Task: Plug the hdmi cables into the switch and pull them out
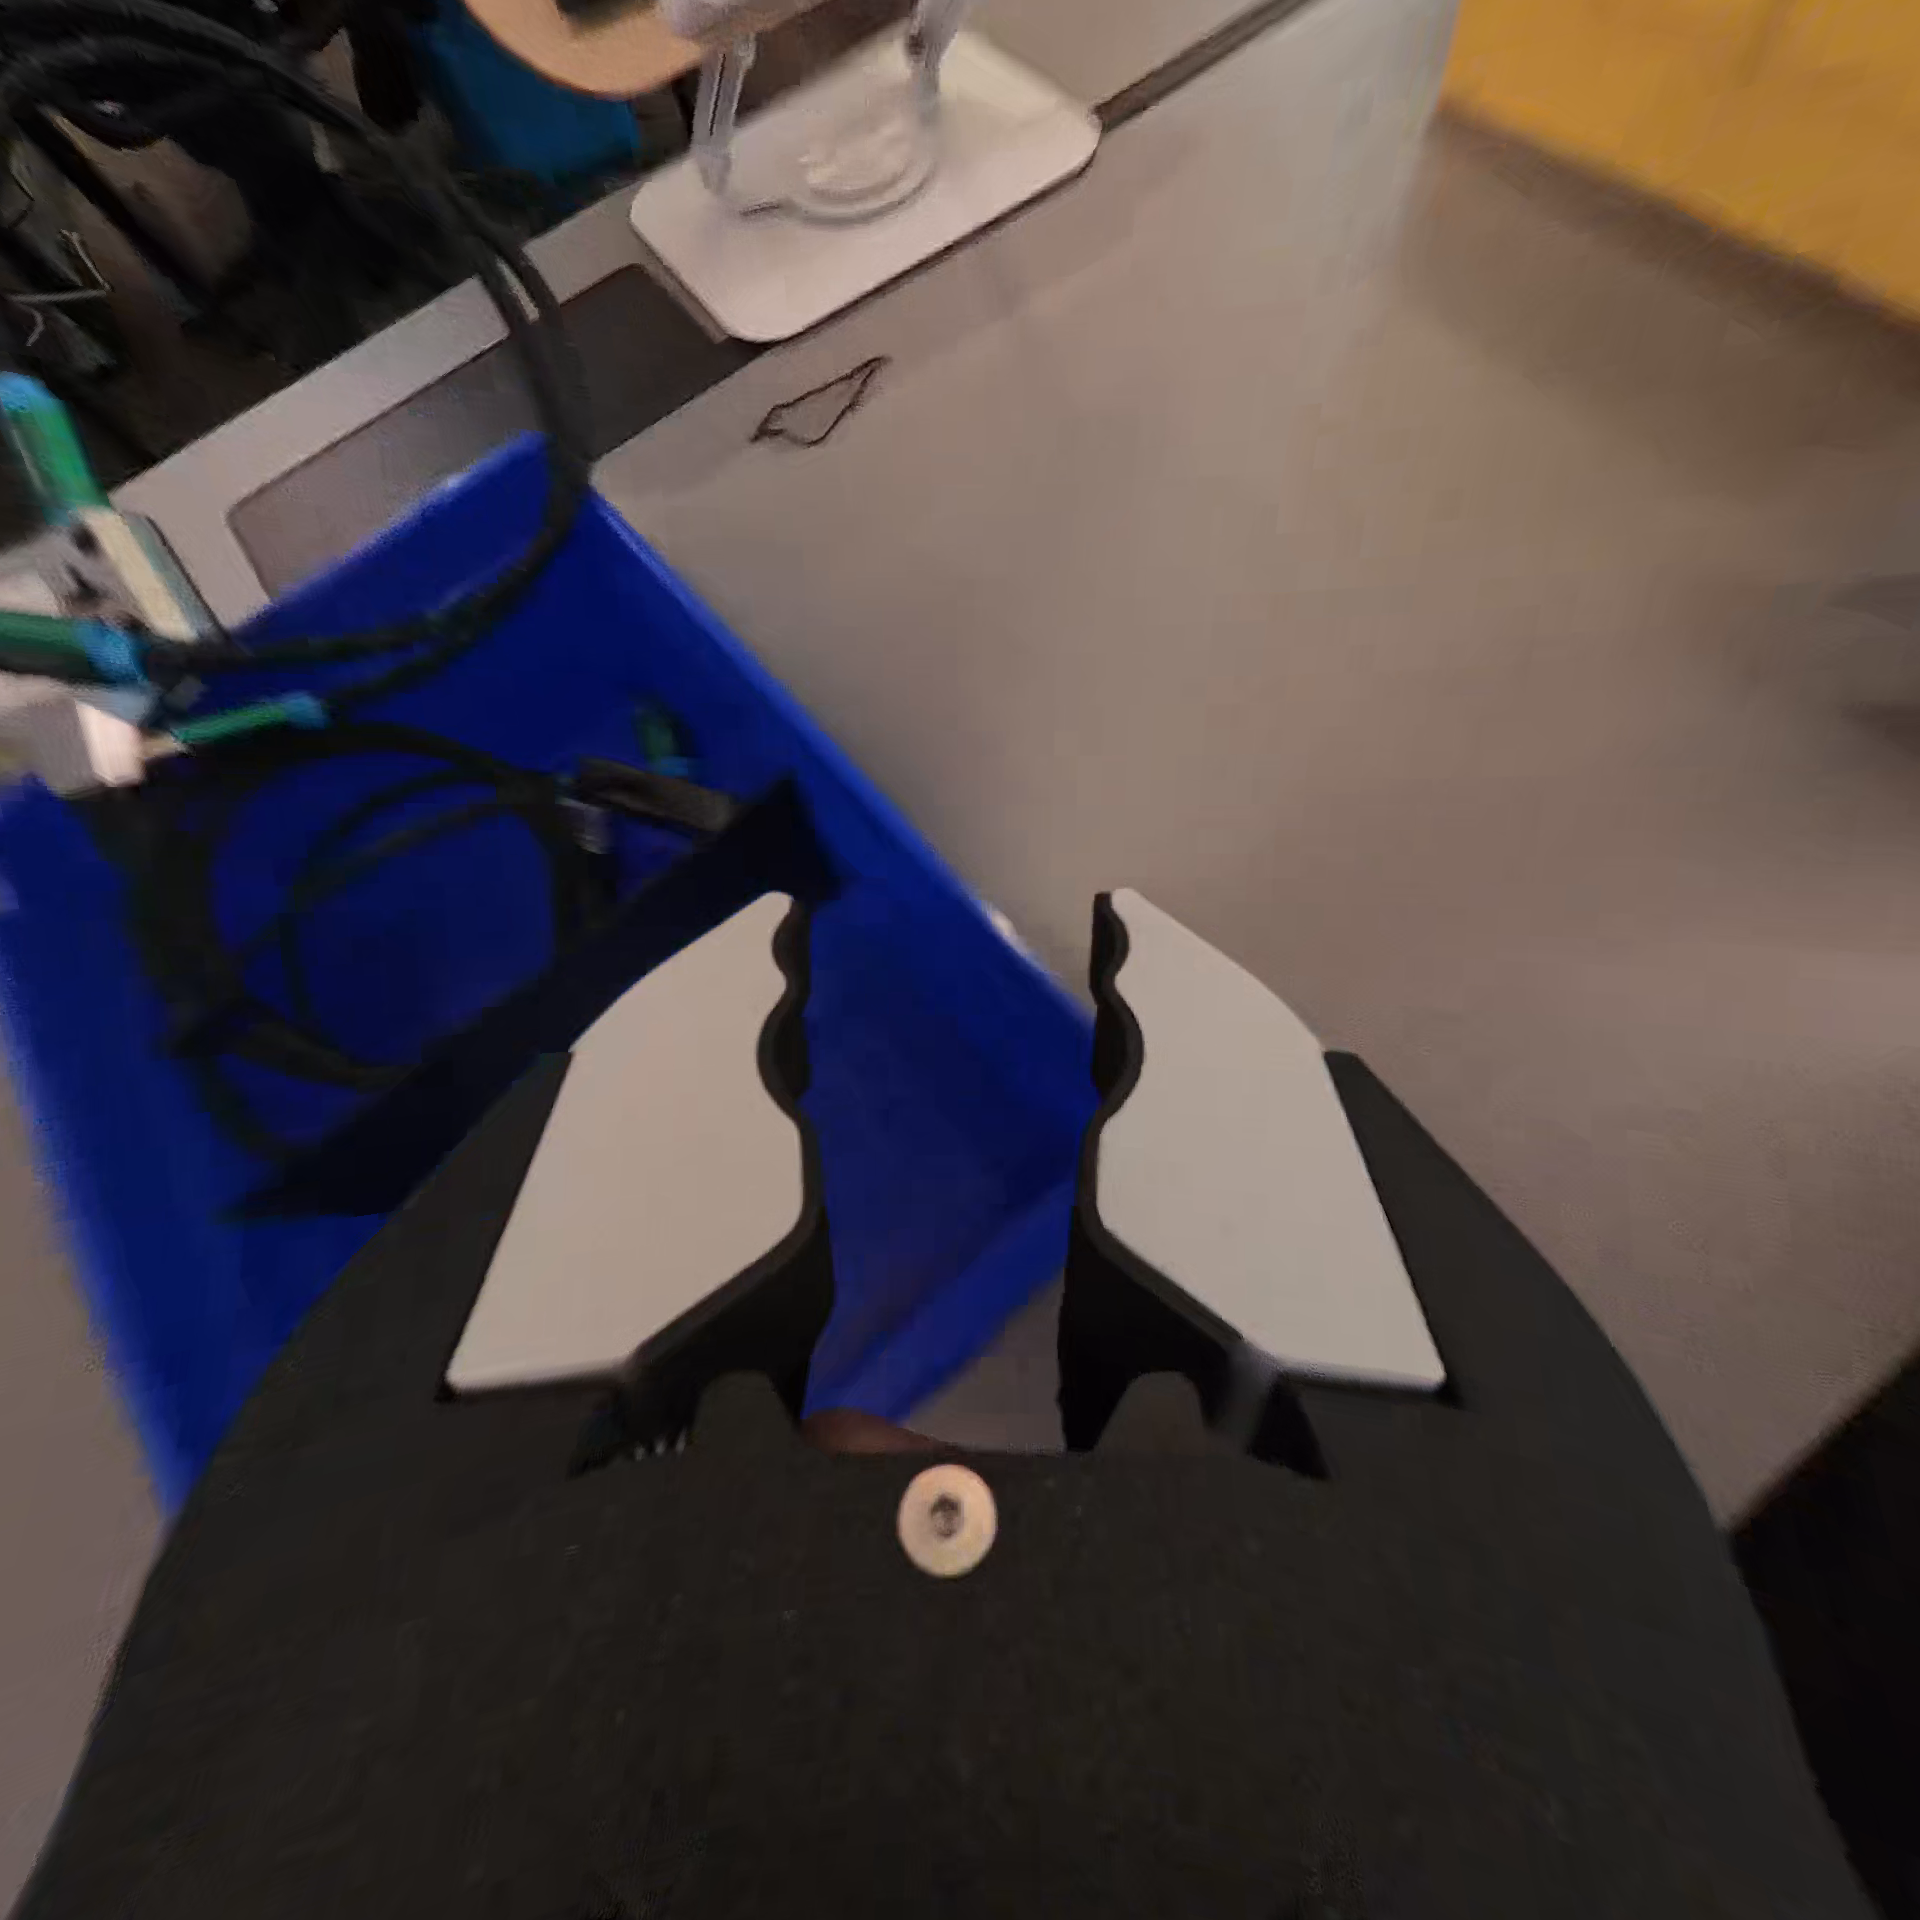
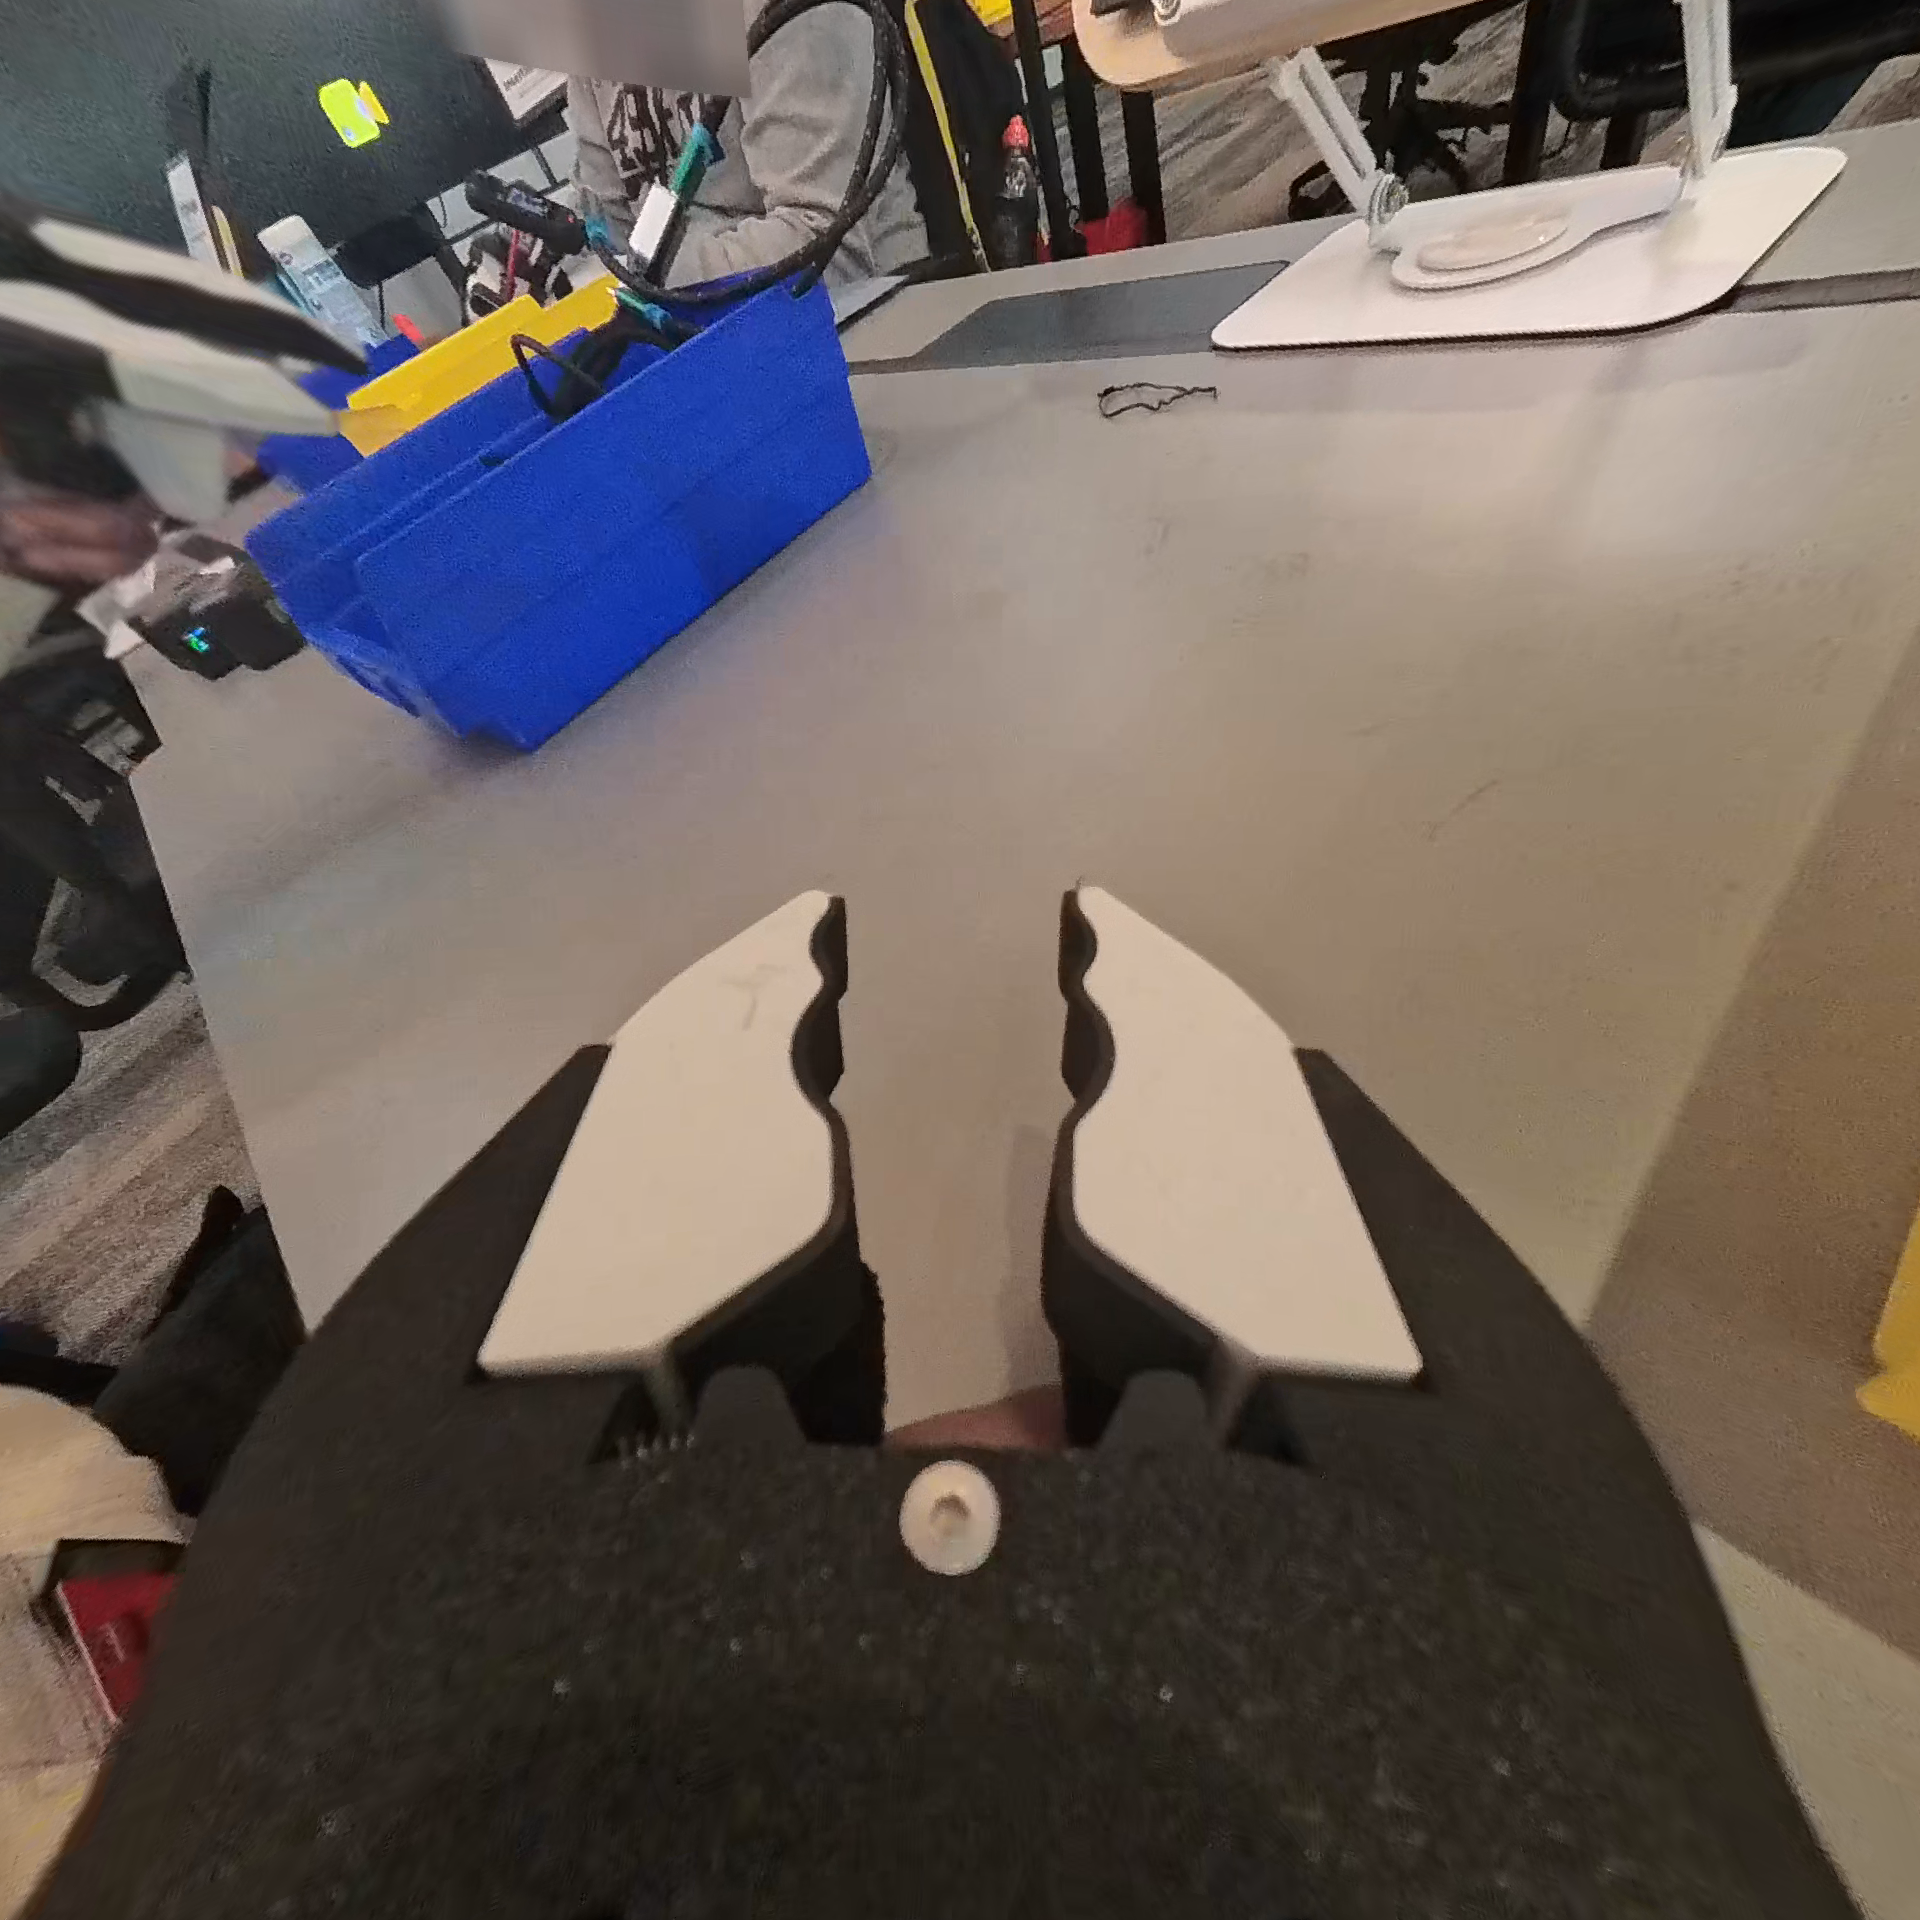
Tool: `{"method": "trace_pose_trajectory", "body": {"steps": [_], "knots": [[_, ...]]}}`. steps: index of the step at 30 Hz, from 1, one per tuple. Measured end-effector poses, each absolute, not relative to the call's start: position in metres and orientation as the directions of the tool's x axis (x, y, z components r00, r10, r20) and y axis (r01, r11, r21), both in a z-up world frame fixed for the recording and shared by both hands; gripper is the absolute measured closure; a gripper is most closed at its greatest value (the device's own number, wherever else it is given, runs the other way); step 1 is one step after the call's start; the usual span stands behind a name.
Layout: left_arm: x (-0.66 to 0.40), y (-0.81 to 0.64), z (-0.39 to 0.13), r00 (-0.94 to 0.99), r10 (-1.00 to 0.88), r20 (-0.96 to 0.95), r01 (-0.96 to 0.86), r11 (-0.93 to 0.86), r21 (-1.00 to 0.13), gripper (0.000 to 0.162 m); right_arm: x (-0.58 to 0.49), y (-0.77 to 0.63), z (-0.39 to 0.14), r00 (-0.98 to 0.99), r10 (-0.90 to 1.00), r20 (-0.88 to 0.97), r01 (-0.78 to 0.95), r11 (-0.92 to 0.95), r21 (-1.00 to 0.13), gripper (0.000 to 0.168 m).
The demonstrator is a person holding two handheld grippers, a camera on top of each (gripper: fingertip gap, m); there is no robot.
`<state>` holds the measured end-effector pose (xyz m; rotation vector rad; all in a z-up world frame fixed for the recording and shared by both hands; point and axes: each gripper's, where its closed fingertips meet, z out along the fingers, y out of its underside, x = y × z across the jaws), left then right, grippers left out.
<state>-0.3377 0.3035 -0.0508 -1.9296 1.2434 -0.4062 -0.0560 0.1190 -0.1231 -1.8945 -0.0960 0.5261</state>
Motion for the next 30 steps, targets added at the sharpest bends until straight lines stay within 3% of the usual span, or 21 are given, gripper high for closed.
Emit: {"method": "trace_pose_trajectory", "body": {"steps": [5,9,10,11,12,17,21,25,30], "knots": [[-0.329,0.384,-0.073,0.241,-0.943,-0.23,-0.878,-0.111,-0.466,0.106,-0.064,0.117,-0.123,0.88,0.348,-0.323,-0.171,-0.403,-0.899,0.133],[-0.345,0.421,-0.112,0.137,-0.97,-0.201,-0.988,-0.12,-0.095,0.111,-0.068,0.117,-0.125,0.875,0.357,-0.327,-0.165,-0.415,-0.894,0.133],[-0.35,0.422,-0.12,0.123,-0.978,-0.17,-0.992,-0.119,-0.035,0.121,-0.069,0.117,-0.125,0.872,0.36,-0.331,-0.168,-0.415,-0.894,0.133],[-0.352,0.418,-0.125,0.114,-0.987,-0.108,-0.993,-0.115,-0.002,0.15,-0.069,0.115,-0.125,0.871,0.361,-0.333,-0.169,-0.416,-0.894,0.133],[-0.351,0.415,-0.124,0.11,-0.991,-0.072,-0.994,-0.11,-0.005,0.158,-0.069,0.114,-0.125,0.872,0.36,-0.331,-0.167,-0.417,-0.894,0.134],[-0.349,0.412,-0.082,0.112,-0.991,-0.078,-0.977,-0.096,-0.192,0.159,-0.062,0.11,-0.126,0.883,0.34,-0.325,-0.171,-0.413,-0.895,0.135],[-0.351,0.395,-0.027,0.126,-0.991,0.053,-0.892,-0.136,-0.43,0.159,-0.06,0.11,-0.124,0.862,0.337,-0.378,-0.223,-0.417,-0.881,0.135],[-0.343,0.364,0.04,-0.004,-0.968,0.249,-0.675,-0.181,-0.715,0.159,-0.065,0.11,-0.12,0.839,0.352,-0.416,-0.257,-0.417,-0.872,0.136],[-0.357,0.363,0.116,-0.079,-0.956,0.284,-0.379,-0.235,-0.895,0.159,-0.073,0.112,-0.12,0.837,0.37,-0.403,-0.235,-0.421,-0.876,0.136]]}}
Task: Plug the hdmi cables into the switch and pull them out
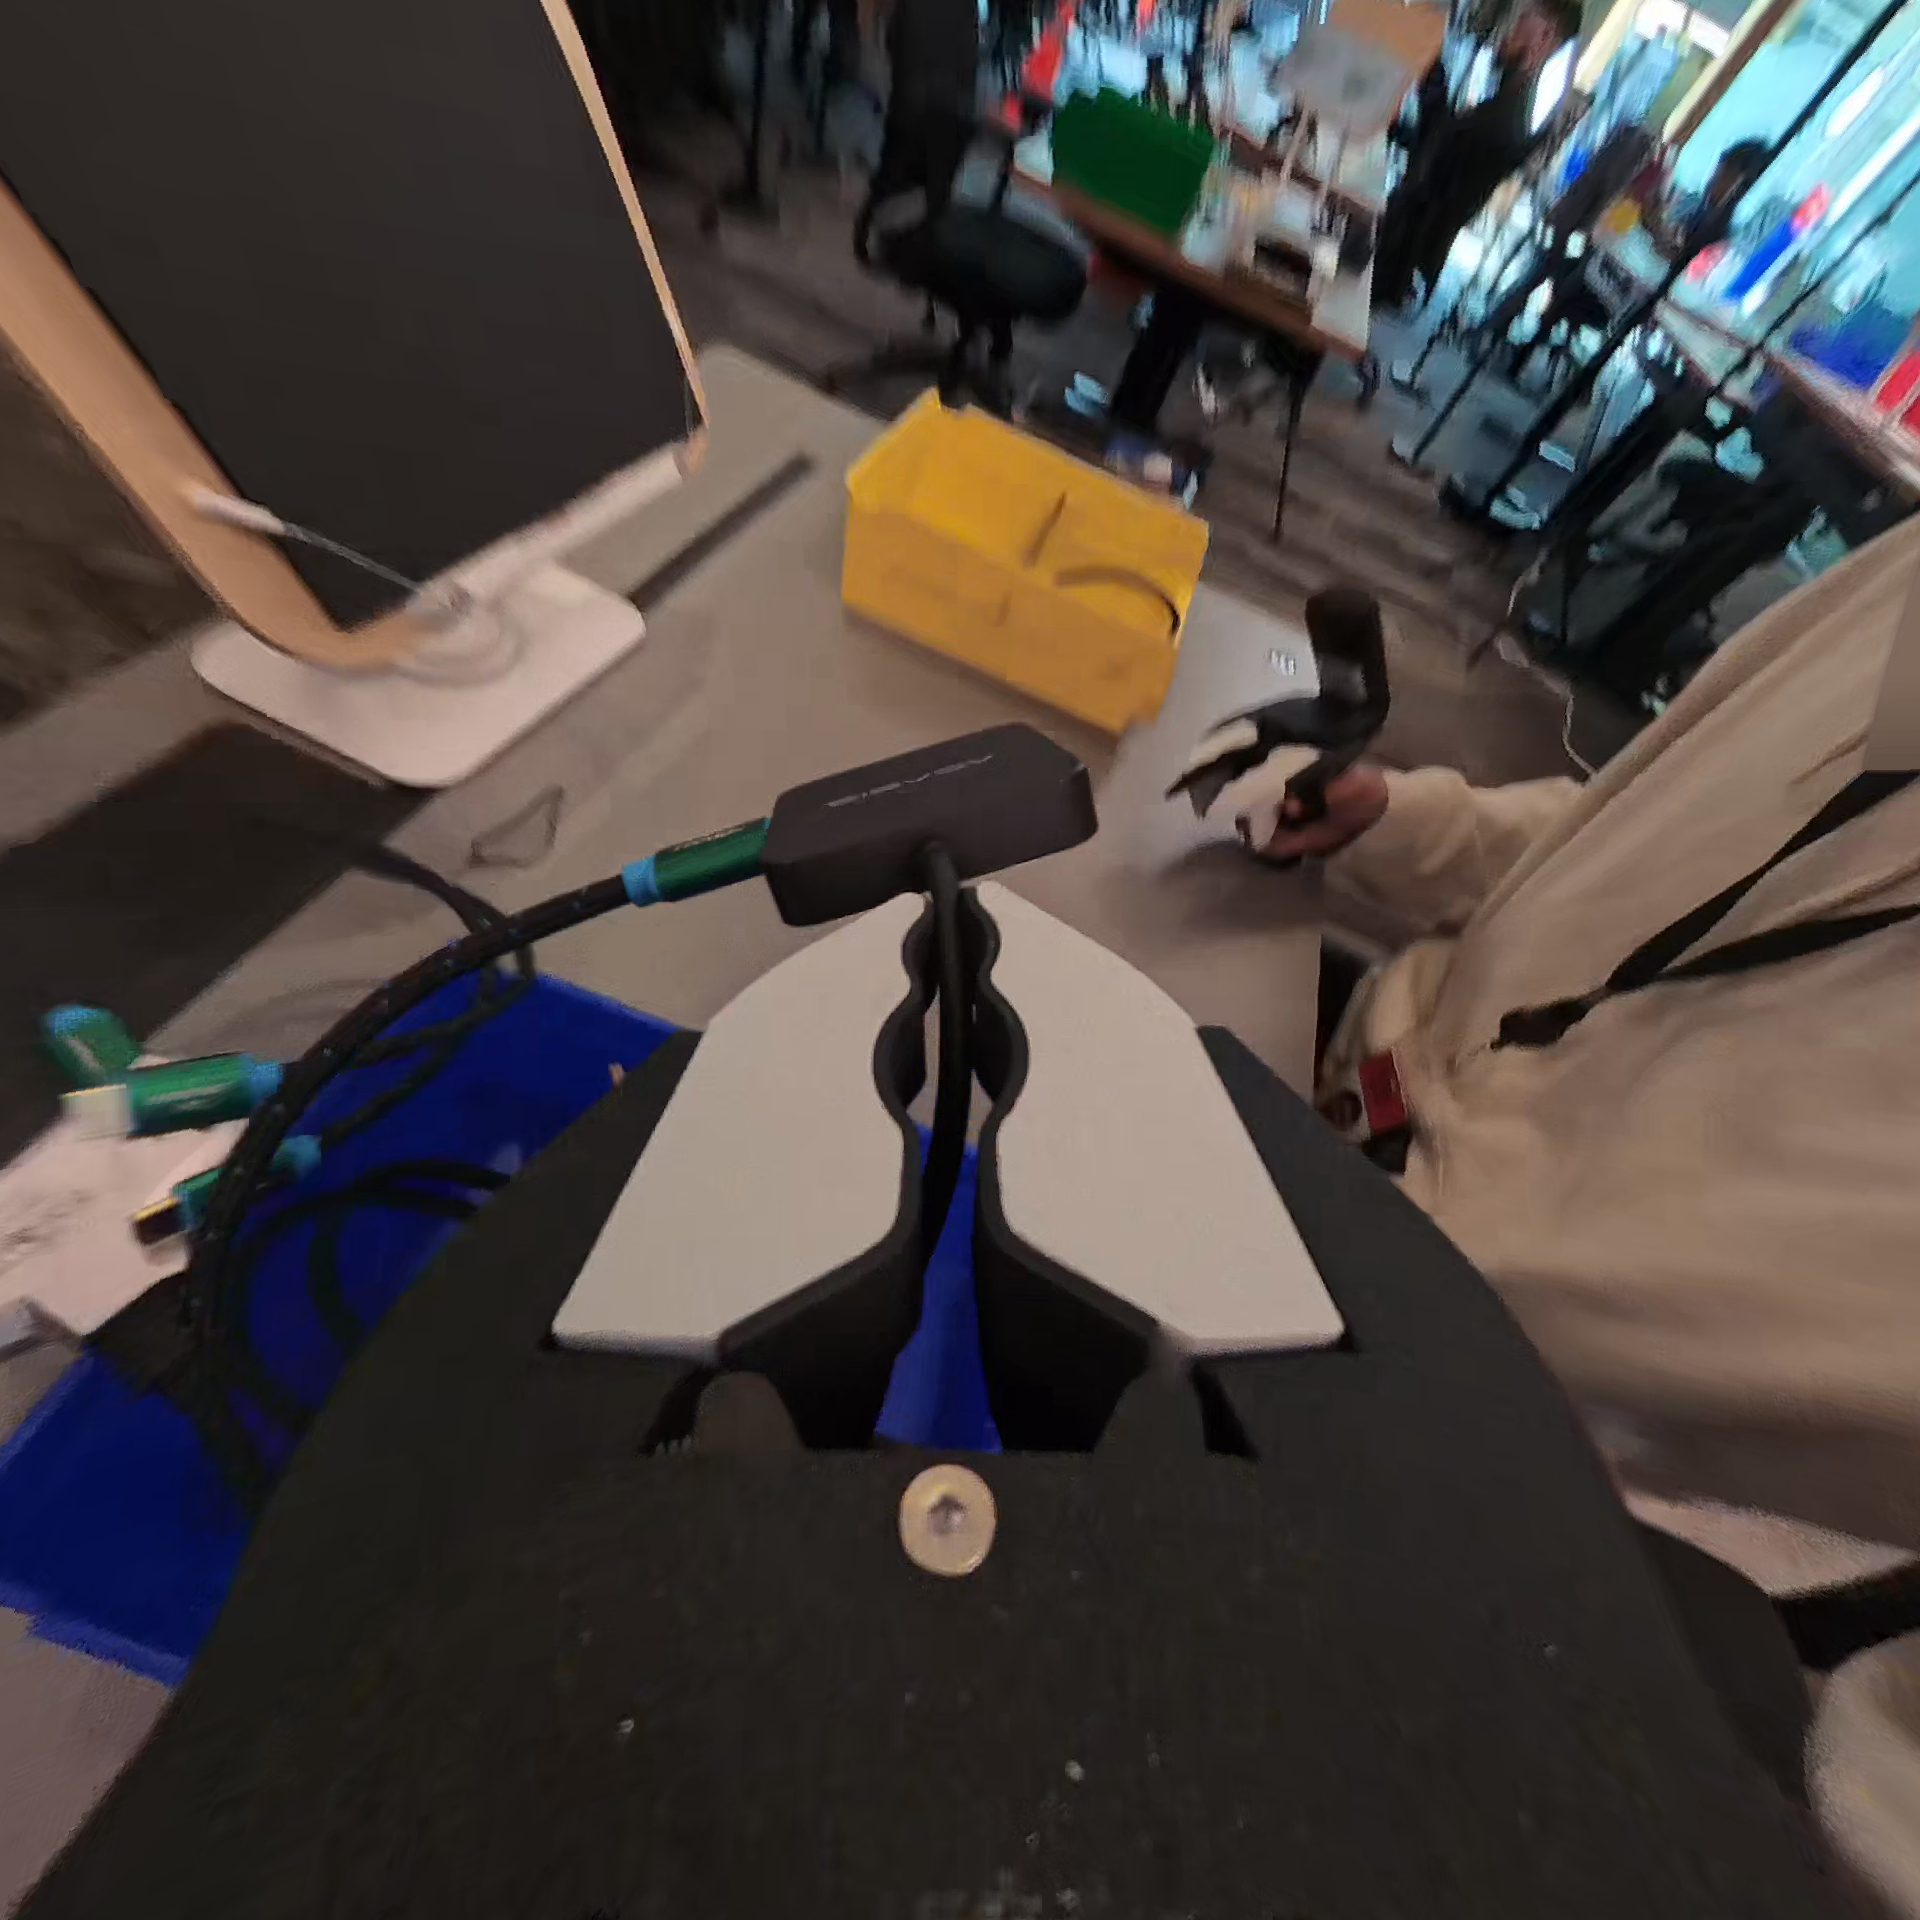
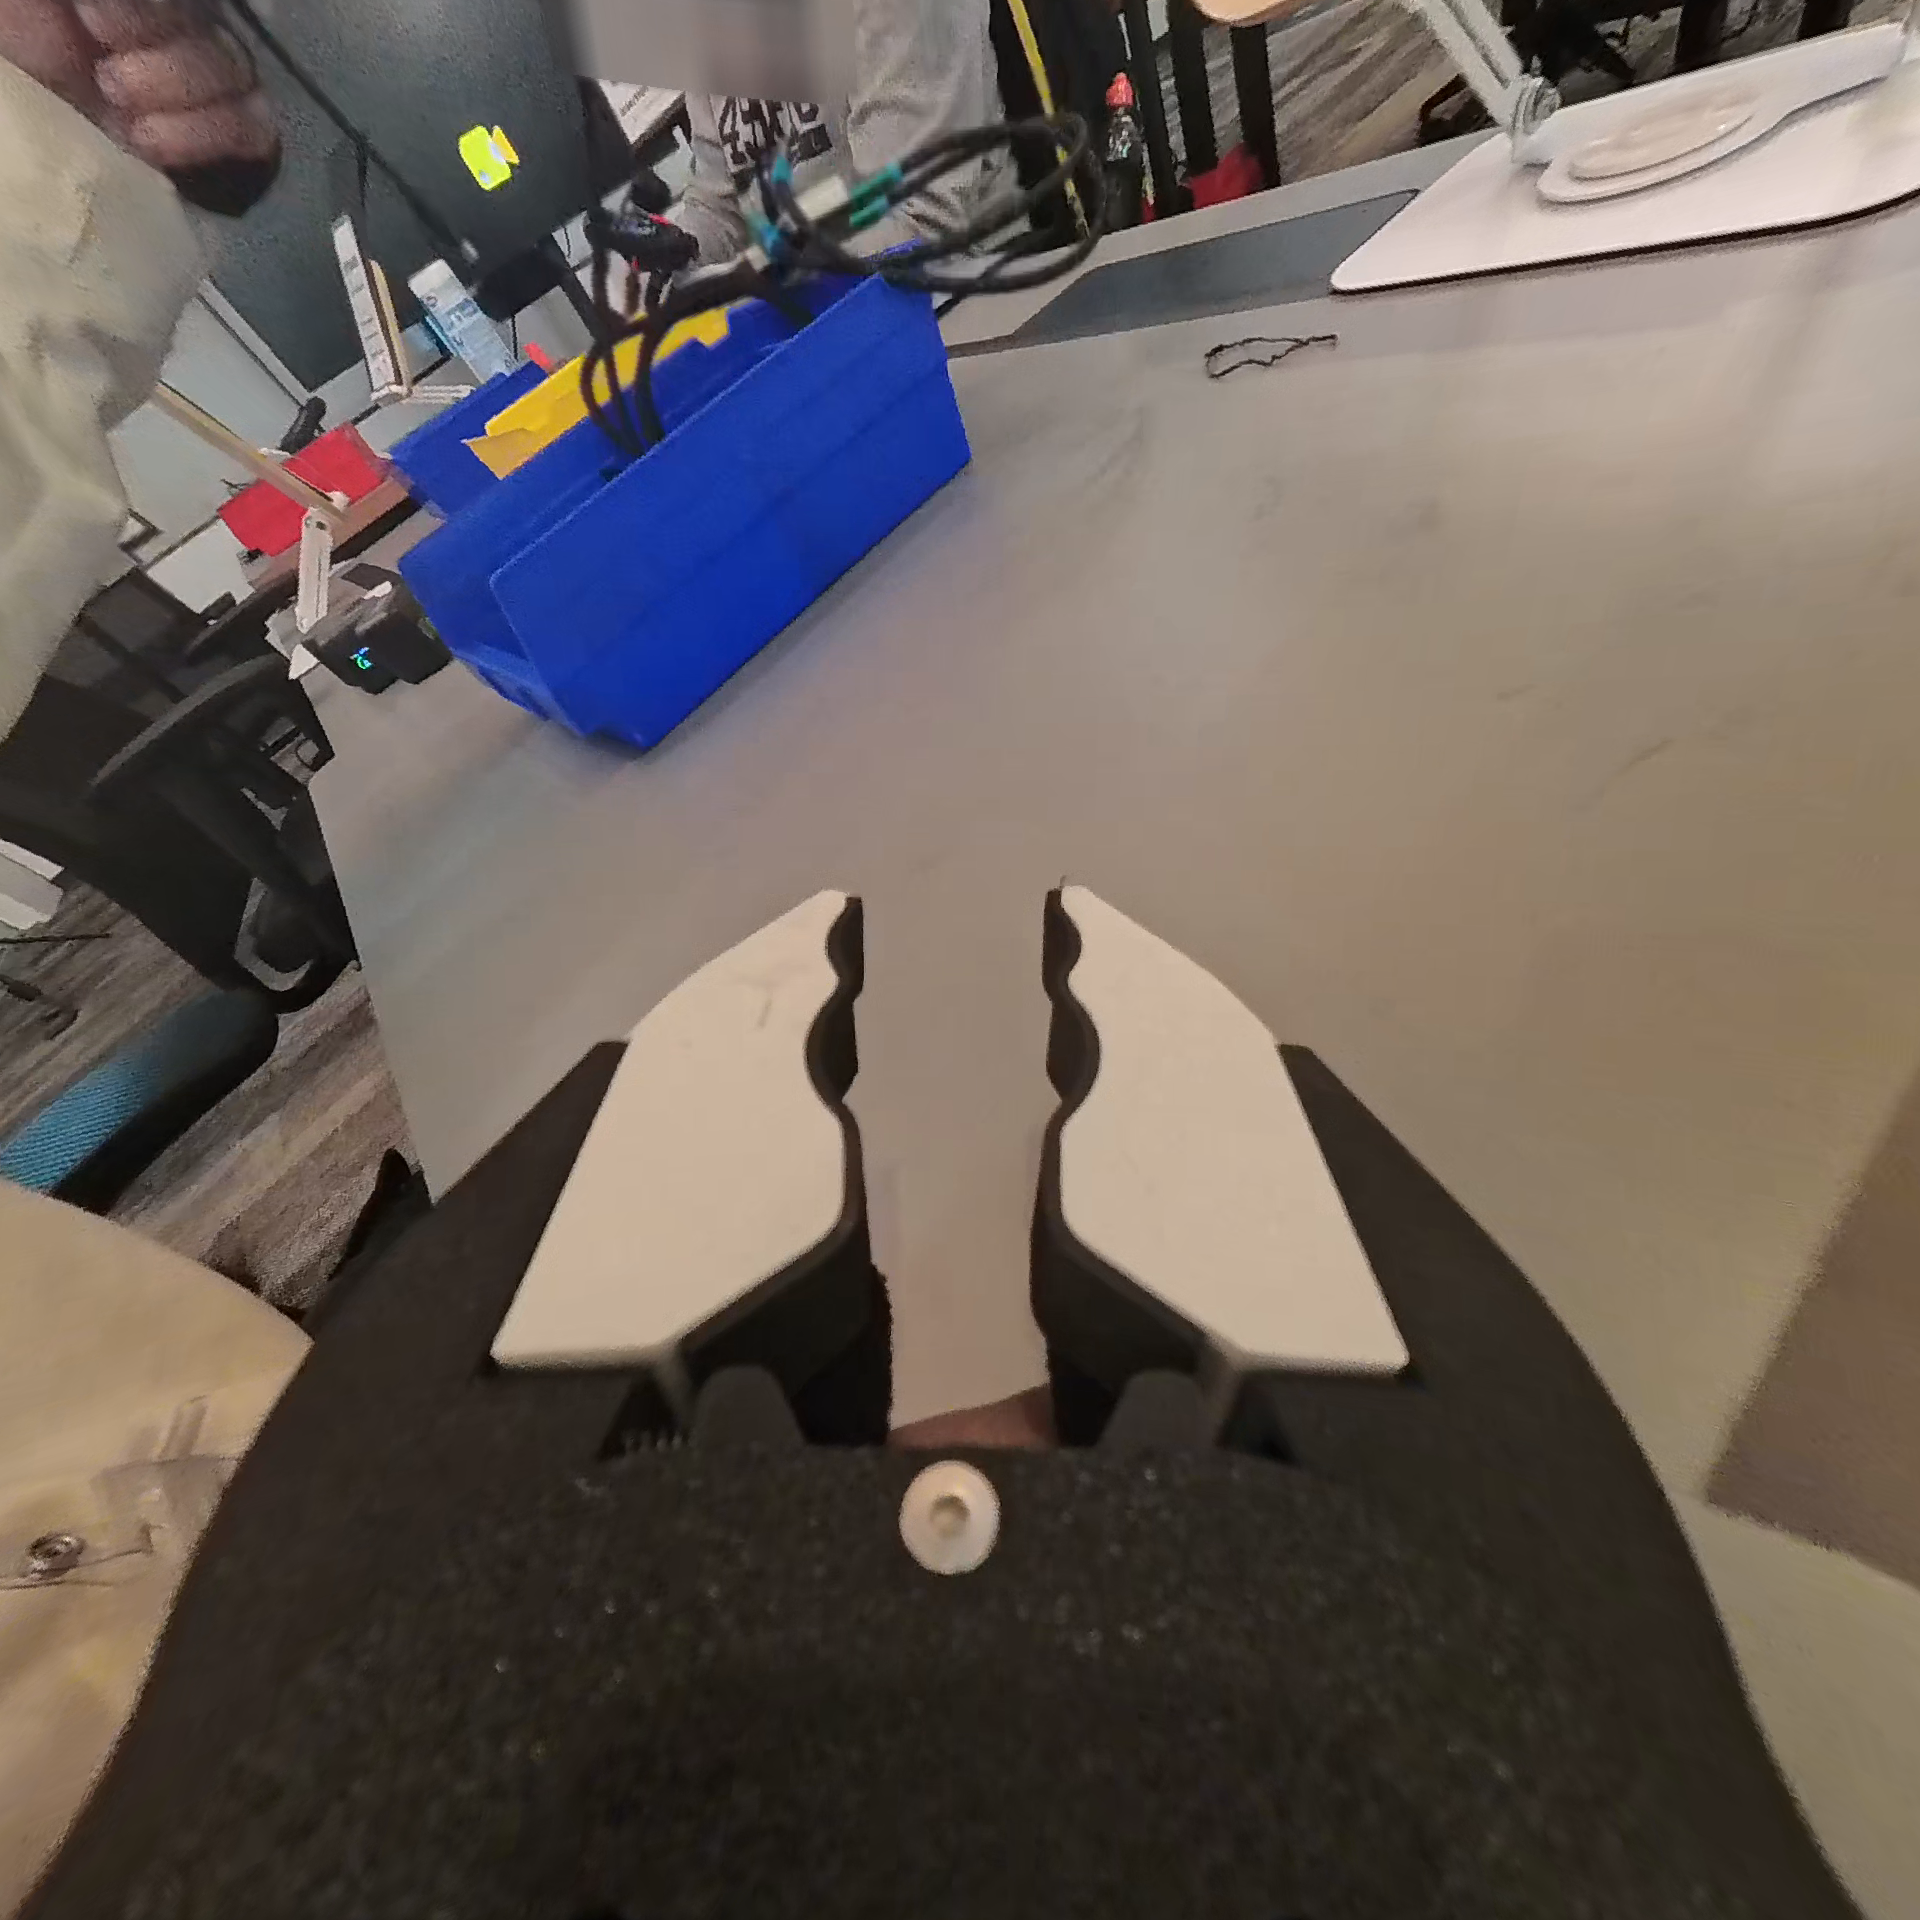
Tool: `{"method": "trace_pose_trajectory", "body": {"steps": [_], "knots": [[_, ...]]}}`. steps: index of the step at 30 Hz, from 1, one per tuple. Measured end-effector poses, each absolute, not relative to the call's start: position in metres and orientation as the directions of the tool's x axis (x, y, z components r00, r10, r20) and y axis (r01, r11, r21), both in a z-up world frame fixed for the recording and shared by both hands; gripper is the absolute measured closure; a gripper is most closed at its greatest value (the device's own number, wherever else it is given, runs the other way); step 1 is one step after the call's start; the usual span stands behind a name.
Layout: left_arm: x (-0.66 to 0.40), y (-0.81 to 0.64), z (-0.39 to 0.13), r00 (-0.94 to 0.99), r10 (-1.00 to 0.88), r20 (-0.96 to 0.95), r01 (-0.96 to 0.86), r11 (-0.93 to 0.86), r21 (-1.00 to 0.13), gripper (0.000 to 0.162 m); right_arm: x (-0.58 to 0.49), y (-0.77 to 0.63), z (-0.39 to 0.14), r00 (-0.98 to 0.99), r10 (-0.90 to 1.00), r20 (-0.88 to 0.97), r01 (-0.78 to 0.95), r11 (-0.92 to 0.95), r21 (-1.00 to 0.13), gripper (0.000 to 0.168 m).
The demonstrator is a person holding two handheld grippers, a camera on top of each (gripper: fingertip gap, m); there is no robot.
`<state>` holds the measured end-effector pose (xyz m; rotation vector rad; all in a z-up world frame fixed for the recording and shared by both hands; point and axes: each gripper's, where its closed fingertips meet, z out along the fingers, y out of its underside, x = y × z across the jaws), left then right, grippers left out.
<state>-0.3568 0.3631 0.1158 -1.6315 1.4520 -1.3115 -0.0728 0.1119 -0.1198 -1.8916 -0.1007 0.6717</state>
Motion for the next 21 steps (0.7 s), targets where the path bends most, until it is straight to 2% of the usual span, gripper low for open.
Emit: {"method": "trace_pose_trajectory", "body": {"steps": [6,13,17,21], "knots": [[-0.396,0.377,0.199,0.018,-0.989,0.146,-0.206,-0.147,-0.967,0.16,-0.077,0.111,-0.12,0.837,0.378,-0.396,-0.223,-0.425,-0.877,0.136],[-0.419,0.348,0.29,0.121,-0.987,-0.11,-0.145,0.092,-0.985,0.16,-0.076,0.109,-0.118,0.838,0.377,-0.396,-0.226,-0.42,-0.879,0.136],[-0.436,0.371,0.351,0.461,-0.846,-0.268,-0.089,0.256,-0.963,0.16,-0.078,0.108,-0.117,0.836,0.383,-0.393,-0.222,-0.419,-0.881,0.136],[-0.427,0.346,0.394,0.479,-0.816,-0.322,0.004,0.369,-0.929,0.16,-0.079,0.106,-0.116,0.838,0.387,-0.384,-0.214,-0.415,-0.884,0.136]]}}
